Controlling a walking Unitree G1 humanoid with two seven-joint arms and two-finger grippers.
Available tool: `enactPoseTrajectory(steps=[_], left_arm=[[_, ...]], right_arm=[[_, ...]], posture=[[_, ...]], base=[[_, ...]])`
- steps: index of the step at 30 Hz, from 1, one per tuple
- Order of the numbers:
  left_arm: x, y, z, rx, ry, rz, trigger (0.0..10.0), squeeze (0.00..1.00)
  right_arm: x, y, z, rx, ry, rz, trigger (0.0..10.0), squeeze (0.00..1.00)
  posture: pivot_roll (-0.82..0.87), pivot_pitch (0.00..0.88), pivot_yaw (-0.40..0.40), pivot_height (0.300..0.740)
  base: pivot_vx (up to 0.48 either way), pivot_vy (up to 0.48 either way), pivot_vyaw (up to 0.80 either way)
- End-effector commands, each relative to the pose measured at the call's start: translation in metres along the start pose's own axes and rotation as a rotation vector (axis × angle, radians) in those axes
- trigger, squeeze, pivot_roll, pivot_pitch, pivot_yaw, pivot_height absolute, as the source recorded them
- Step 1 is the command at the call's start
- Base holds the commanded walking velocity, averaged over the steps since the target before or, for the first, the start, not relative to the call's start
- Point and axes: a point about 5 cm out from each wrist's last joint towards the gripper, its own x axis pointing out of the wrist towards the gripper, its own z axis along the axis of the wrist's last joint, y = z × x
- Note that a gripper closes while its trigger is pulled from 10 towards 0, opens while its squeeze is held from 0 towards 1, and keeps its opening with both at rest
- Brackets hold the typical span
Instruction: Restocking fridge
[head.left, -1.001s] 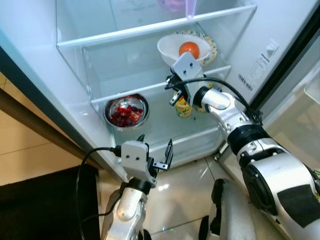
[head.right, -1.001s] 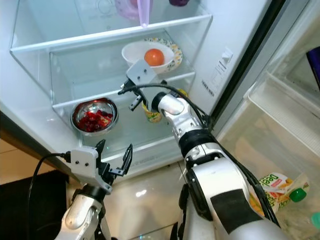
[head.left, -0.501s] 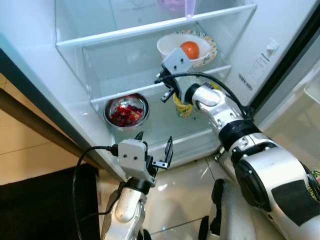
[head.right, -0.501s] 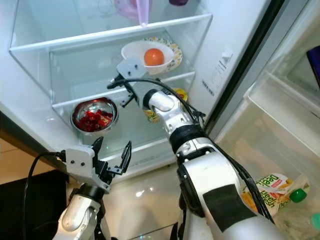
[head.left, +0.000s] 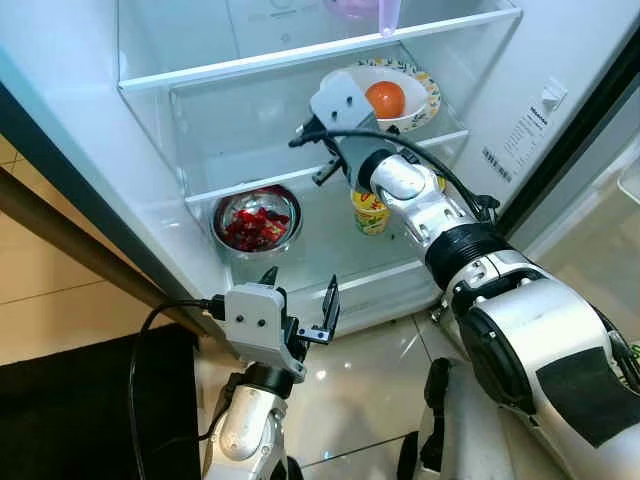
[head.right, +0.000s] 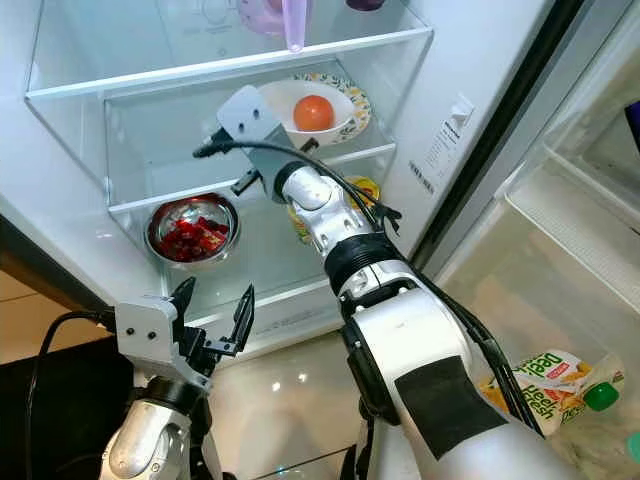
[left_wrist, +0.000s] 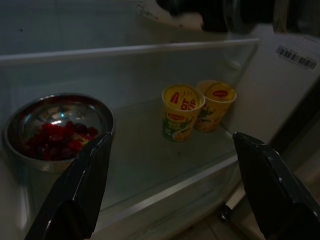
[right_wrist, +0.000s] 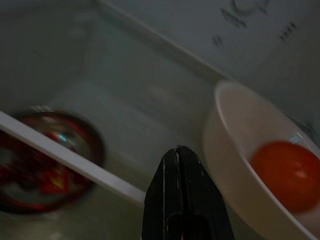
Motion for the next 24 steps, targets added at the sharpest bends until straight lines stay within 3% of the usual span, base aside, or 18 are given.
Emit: enactPoseTrajectory(steps=[1,9,12,20,23,24], left_arm=[[-0.006,0.0,-0.002,0.004,0.029,0.007,10.0,0.0],[-0.007,0.0,0.0,0.006,0.034,0.01,10.0,0.0],[-0.006,-0.001,0.0,0.002,0.039,0.006,10.0,0.0],[-0.002,-0.002,-0.001,-0.006,0.038,0.002,10.0,0.0],[0.003,-0.001,-0.004,-0.008,0.037,0.002,10.0,0.0],[0.003,-0.001,-0.004,-0.008,0.037,0.002,10.0,0.0]], right_arm=[[-0.003,-0.007,-0.013,-0.035,0.071,-0.049,10.0,0.0],[-0.013,-0.037,-0.032,-0.079,0.169,-0.198,10.0,0.0],[-0.024,-0.065,-0.043,-0.058,0.225,-0.33,10.0,0.0],[-0.025,-0.071,-0.042,0.044,0.184,-0.324,10.0,0.0],[-0.024,-0.063,-0.041,0.201,0.104,-0.205,10.0,0.0],[-0.024,-0.063,-0.041,0.201,0.104,-0.205,10.0,0.0]], posture=[[0.22,0.416,0.006,0.48],[0.22,0.417,0.009,0.48],[0.21,0.414,0.014,0.48],[0.19,0.407,0.016,0.48],[0.17,0.379,0.017,0.48],[0.17,0.379,0.017,0.48]], base=[[0.0,0.0,0.0],[0.0,0.0,0.0],[0.0,0.0,0.0],[0.0,0.0,0.0],[0.0,0.0,0.0],[0.0,0.0,0.0]])
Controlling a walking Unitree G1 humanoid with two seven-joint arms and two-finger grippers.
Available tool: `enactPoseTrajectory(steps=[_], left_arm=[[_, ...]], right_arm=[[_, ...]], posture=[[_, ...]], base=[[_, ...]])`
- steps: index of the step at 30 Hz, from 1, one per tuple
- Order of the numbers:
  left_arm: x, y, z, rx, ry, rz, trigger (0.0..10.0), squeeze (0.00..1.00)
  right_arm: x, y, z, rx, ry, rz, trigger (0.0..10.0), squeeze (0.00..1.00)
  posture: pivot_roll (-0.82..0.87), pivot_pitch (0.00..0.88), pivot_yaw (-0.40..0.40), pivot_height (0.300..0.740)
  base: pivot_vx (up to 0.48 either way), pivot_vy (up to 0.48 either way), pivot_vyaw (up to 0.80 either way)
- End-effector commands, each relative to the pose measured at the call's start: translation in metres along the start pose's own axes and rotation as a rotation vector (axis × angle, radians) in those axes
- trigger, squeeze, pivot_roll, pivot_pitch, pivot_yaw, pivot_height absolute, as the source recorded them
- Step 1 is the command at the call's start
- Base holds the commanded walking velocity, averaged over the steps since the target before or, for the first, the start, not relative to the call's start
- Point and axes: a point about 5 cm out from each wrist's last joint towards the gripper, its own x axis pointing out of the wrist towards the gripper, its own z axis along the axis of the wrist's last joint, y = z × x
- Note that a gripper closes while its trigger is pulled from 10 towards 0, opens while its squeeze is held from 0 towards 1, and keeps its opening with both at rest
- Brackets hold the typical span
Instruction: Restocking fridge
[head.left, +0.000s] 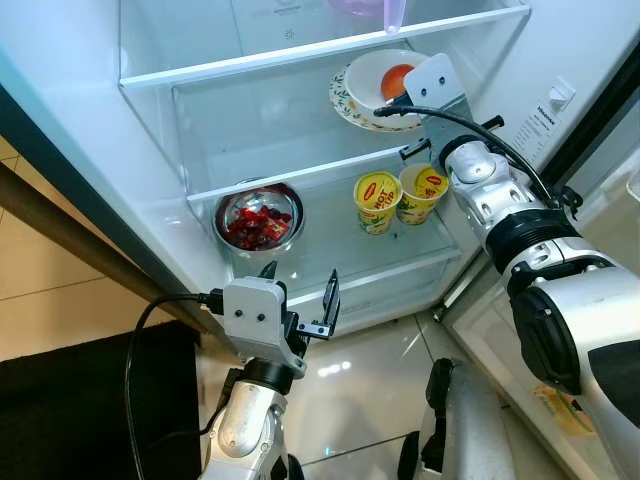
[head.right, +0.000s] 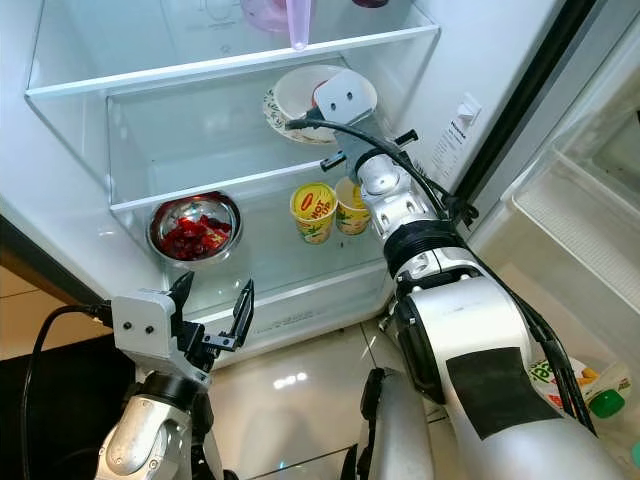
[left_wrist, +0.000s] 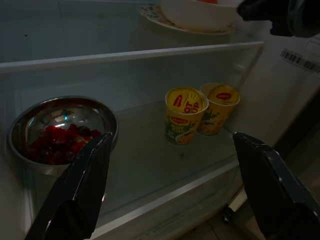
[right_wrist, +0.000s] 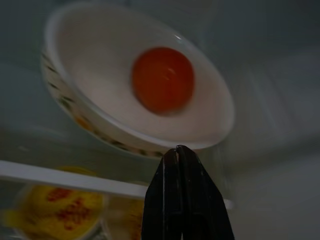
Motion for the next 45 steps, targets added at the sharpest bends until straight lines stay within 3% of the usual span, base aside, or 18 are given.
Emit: enactPoseTrajectory(steps=[1,4,10,16,17,18,22,23,24,29,36,45], left_arm=[[-0.002,0.0,-0.008,-0.011,0.032,0.007,10.0,0.0],[-0.001,0.001,-0.013,-0.011,0.039,0.005,10.0,0.0],[0.002,0.003,-0.028,-0.024,0.064,0.002,10.0,0.0],[0.002,0.009,-0.05,-0.012,0.116,-0.029,10.0,0.0],[0.002,0.009,-0.05,-0.012,0.116,-0.029,10.0,0.0],[0.002,0.011,-0.055,-0.003,0.125,-0.039,10.0,0.0],[0.004,0.014,-0.056,0.004,0.125,-0.043,10.0,0.0],[0.008,0.019,-0.057,0.018,0.114,-0.048,10.0,0.0],[0.009,0.022,-0.057,0.025,0.108,-0.049,10.0,0.0],[0.012,0.027,-0.057,0.037,0.098,-0.05,10.0,0.0],[0.023,0.043,-0.055,0.062,0.06,-0.044,10.0,0.0],[0.023,0.049,-0.07,0.014,0.103,-0.005,10.0,0.0]], right_arm=[[-0.001,0.008,-0.007,0.061,-0.003,0.059,10.0,0.0],[-0.005,0.015,-0.011,0.181,-0.062,0.21,10.0,0.0],[-0.012,0.013,-0.028,0.235,-0.077,0.243,10.0,0.0],[-0.031,0.021,-0.078,0.39,-0.035,0.235,10.0,0.0],[-0.031,0.021,-0.078,0.39,-0.035,0.235,10.0,0.0],[-0.039,0.023,-0.093,0.444,-0.021,0.217,10.0,0.0],[-0.046,0.026,-0.106,0.481,-0.005,0.215,10.0,0.0],[-0.061,0.034,-0.132,0.522,0.042,0.213,10.0,0.0],[-0.068,0.036,-0.141,0.54,0.057,0.213,10.0,0.0],[-0.075,0.041,-0.15,0.569,0.064,0.217,10.0,0.0],[-0.102,0.073,-0.174,0.61,0.113,0.32,10.0,0.0],[-0.111,0.079,-0.179,0.628,0.108,0.36,10.0,0.0]], posture=[[0.17,0.379,0.017,0.48],[0.13,0.346,0.018,0.48],[0.08,0.293,0.013,0.48],[0.04,0.23,0.017,0.48],[0.04,0.23,0.017,0.48],[0.03,0.206,0.019,0.48],[0.03,0.192,0.022,0.48],[0.03,0.169,0.029,0.48],[0.03,0.166,0.03,0.48],[0.02,0.153,0.037,0.48],[0.01,0.106,0.038,0.48],[-0.01,0.102,0.04,0.49]], base=[[0.0,0.0,0.0],[0.0,0.0,0.0],[0.0,0.0,0.0],[0.0,0.0,0.0],[0.0,0.0,0.0],[0.0,0.0,0.0],[0.0,0.0,0.0],[0.0,0.0,0.0],[0.0,0.0,0.0],[0.0,0.0,0.0],[0.0,0.0,0.0],[0.0,0.0,0.0]])
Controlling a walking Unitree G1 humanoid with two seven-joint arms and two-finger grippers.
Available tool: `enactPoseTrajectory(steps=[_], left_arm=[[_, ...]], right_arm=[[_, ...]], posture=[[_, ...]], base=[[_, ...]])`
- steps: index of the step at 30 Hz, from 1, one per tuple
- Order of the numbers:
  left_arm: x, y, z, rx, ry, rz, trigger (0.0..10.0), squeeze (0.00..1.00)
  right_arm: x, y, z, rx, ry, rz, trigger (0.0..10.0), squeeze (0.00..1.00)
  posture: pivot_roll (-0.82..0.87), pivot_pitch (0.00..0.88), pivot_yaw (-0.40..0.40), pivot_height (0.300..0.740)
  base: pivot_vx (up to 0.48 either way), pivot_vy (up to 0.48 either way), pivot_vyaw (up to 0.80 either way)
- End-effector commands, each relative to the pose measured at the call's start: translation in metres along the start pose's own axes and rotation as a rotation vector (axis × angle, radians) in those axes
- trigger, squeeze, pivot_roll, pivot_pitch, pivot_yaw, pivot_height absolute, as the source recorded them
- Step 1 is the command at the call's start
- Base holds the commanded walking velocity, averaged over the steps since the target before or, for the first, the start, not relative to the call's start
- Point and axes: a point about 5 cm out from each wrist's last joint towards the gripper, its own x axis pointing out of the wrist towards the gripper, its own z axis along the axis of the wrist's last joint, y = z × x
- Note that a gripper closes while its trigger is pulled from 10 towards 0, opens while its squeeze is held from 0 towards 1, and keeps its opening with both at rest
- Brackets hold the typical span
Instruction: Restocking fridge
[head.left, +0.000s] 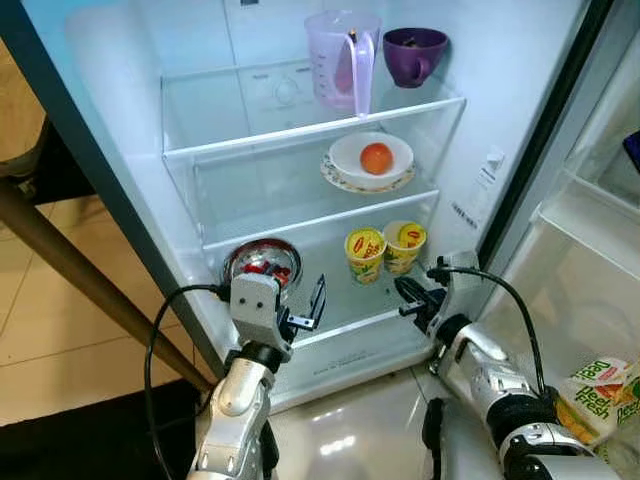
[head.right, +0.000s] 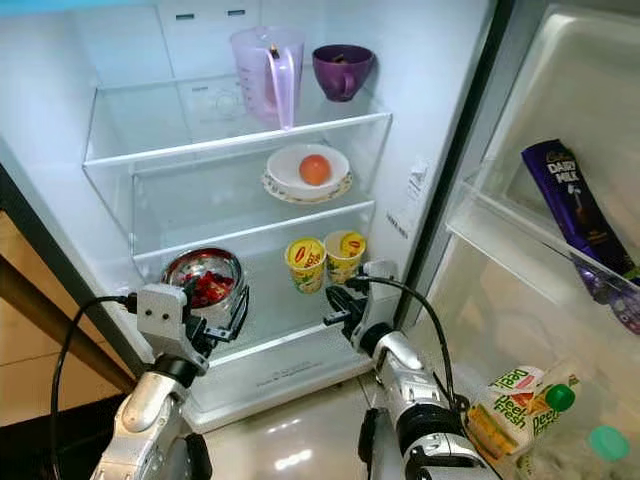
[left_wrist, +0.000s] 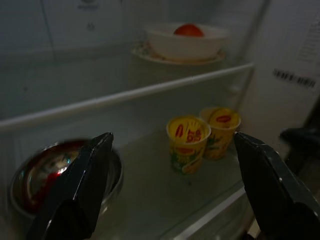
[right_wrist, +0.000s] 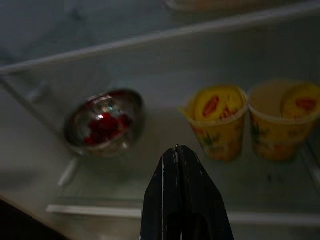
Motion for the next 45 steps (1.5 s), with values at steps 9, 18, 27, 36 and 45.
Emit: enactPoseTrajectory(steps=[9,18,27,36,45], left_arm=[[-0.022,0.003,-0.049,-0.047,0.179,0.025,10.0,0.0],[-0.024,-0.004,-0.067,-0.082,0.263,-0.026,10.0,0.0],[-0.039,-0.01,-0.093,-0.077,0.383,-0.084,10.0,0.0],[-0.055,-0.029,-0.11,-0.071,0.495,-0.26,10.0,0.0],[-0.07,-0.027,-0.126,-0.065,0.592,-0.273,10.0,0.0]], right_arm=[[-0.024,0.0,-0.041,0.08,0.125,-0.018,10.0,0.0],[-0.038,-0.002,-0.058,0.136,0.157,-0.021,10.0,0.0],[-0.06,-0.007,-0.084,0.166,0.273,-0.078,10.0,0.0],[-0.073,0.006,-0.106,0.207,0.357,-0.03,10.0,0.0],[-0.105,0.011,-0.139,0.229,0.544,-0.06,10.0,0.0]], posture=[[-0.01,0.091,0.039,0.53],[-0.03,0.068,0.043,0.565],[-0.04,0.043,0.034,0.599],[-0.04,0.029,0.029,0.599],[-0.05,0.01,0.02,0.599]], base=[[0.0,0.0,0.0],[0.0,0.0,0.0],[0.0,0.0,0.0],[0.0,0.0,0.0],[0.0,0.0,0.0]])
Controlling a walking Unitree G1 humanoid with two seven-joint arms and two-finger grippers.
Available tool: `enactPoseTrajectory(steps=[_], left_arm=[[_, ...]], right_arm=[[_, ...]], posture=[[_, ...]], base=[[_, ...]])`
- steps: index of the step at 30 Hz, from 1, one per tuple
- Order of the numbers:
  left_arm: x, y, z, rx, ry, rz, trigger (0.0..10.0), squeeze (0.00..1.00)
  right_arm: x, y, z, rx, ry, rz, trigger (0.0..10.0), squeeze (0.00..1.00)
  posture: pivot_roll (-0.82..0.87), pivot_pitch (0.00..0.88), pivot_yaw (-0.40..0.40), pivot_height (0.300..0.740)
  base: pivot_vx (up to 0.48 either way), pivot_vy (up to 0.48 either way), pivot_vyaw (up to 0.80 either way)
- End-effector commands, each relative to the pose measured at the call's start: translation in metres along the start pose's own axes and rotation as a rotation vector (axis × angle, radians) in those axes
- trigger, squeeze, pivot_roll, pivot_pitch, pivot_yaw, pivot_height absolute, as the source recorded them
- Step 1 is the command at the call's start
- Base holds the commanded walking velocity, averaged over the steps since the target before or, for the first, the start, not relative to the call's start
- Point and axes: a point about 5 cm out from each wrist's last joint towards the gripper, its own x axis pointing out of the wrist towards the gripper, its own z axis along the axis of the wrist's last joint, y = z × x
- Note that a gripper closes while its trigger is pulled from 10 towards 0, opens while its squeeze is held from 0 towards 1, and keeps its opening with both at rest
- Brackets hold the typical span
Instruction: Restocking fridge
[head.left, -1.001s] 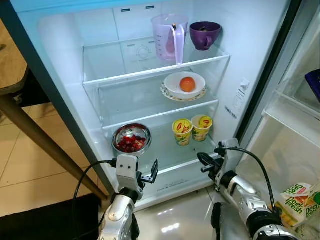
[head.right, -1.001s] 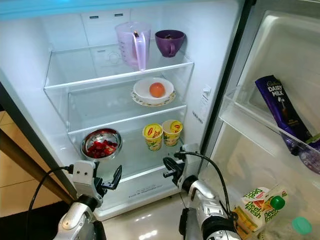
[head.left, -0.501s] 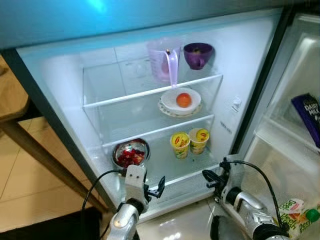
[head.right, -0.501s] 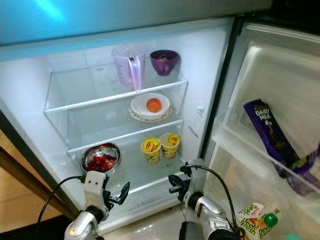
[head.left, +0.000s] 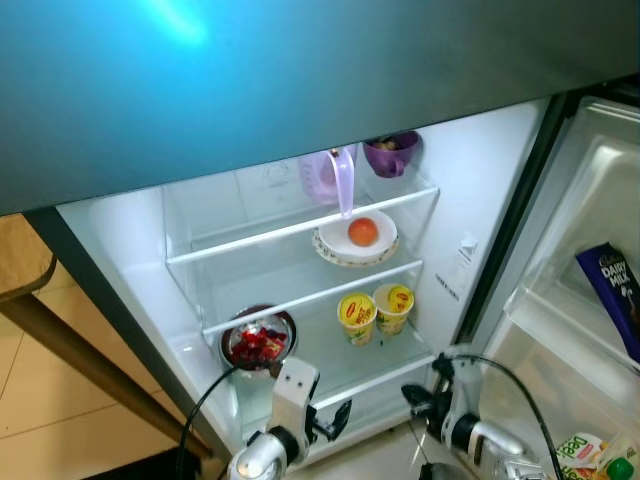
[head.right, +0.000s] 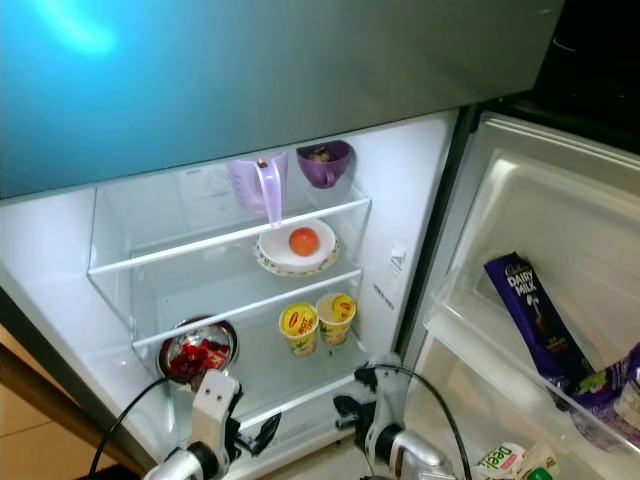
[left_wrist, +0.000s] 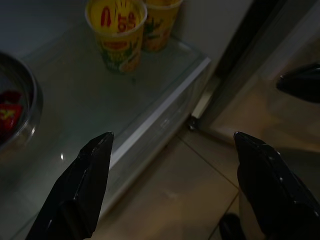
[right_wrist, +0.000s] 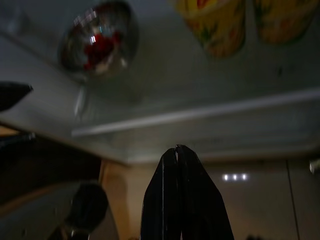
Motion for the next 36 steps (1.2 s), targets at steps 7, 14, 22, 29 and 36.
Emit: enactPoseTrajectory(steps=[7,14,22,29,36], left_arm=[[-0.003,0.006,-0.006,-0.025,0.019,0.034,10.0,0.0],[0.0,0.007,-0.002,-0.02,0.005,0.033,10.0,0.0],[0.002,0.006,-0.001,-0.016,0.004,0.037,10.0,0.0],[0.002,0.006,-0.003,-0.003,0.011,0.046,10.0,0.0],[0.004,0.005,-0.002,-0.006,0.01,0.048,10.0,0.0]], right_arm=[[-0.005,0.006,-0.017,0.034,0.042,0.077,10.0,0.0],[0.001,0.015,-0.013,0.028,0.035,0.143,10.0,0.0],[0.004,0.021,-0.018,0.012,0.076,0.153,10.0,0.0],[0.003,0.022,-0.022,0.003,0.103,0.166,10.0,0.0],[0.002,0.022,-0.02,0.005,0.086,0.186,10.0,0.0]], posture=[[-0.05,0.009,0.021,0.618],[-0.05,0.007,0.023,0.648],[-0.05,0.007,0.025,0.662],[-0.05,0.007,0.021,0.662],[-0.06,0.005,0.023,0.686]], base=[[0.0,0.0,0.0],[0.0,0.0,0.0],[0.0,0.0,0.0],[0.0,0.0,0.0],[0.0,0.0,0.0]])
